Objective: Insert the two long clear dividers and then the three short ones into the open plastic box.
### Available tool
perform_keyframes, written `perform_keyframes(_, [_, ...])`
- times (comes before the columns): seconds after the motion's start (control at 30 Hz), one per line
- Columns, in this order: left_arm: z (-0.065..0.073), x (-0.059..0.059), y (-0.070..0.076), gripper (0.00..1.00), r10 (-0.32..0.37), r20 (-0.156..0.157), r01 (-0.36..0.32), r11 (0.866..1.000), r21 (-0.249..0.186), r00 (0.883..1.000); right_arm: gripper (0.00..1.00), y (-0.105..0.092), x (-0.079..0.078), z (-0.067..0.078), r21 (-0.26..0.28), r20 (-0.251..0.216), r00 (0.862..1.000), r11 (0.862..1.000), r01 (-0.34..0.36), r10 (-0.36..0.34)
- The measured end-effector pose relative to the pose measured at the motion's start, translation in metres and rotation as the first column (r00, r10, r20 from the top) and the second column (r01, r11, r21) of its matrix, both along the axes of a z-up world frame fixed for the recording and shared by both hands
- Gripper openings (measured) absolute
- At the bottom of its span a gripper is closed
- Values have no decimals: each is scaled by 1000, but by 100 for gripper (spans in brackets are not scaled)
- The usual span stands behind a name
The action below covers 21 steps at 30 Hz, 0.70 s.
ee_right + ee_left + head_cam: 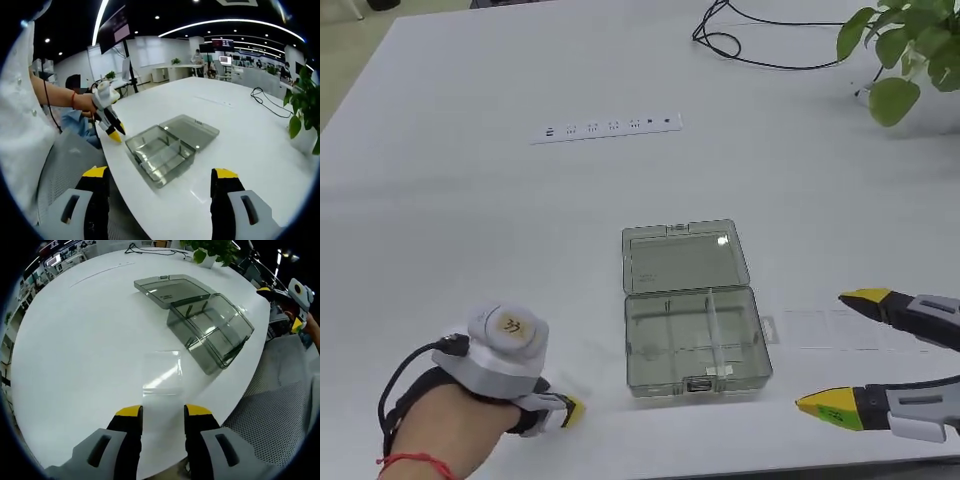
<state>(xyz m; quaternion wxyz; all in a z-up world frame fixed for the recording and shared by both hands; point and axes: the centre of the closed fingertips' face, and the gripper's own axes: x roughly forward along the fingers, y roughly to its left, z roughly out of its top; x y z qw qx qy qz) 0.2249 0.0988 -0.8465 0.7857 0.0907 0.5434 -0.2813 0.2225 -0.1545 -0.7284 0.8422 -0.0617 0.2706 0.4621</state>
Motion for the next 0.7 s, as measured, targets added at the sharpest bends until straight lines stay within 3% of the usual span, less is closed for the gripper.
perform_keyframes(0.23, [3, -3, 1, 31, 64, -16, -65, 995, -69, 998, 84, 3, 1, 0, -16, 1, 1000, 1000, -15, 15])
perform_keyframes(0.4, [8, -3, 2, 31, 118, -13, -119, 984, -134, 993, 83, 6, 1, 2, -23, 1, 1000, 999, -26, 26])
perform_keyframes(0.53, [18, -2, 1, 31, 172, -5, -169, 965, -199, 985, 83, 11, 1, 2, -27, -5, 999, 999, -36, 36])
perform_keyframes(0.6, [23, -1, 2, 31, 182, 4, -177, 961, -212, 983, 83, 14, 1, 4, -22, -4, 999, 999, -39, 39])
perform_keyframes(0.7, [33, 2, -2, 31, 219, 17, -207, 941, -267, 976, 82, 19, 4, 9, -14, -4, 999, 999, -36, 36])
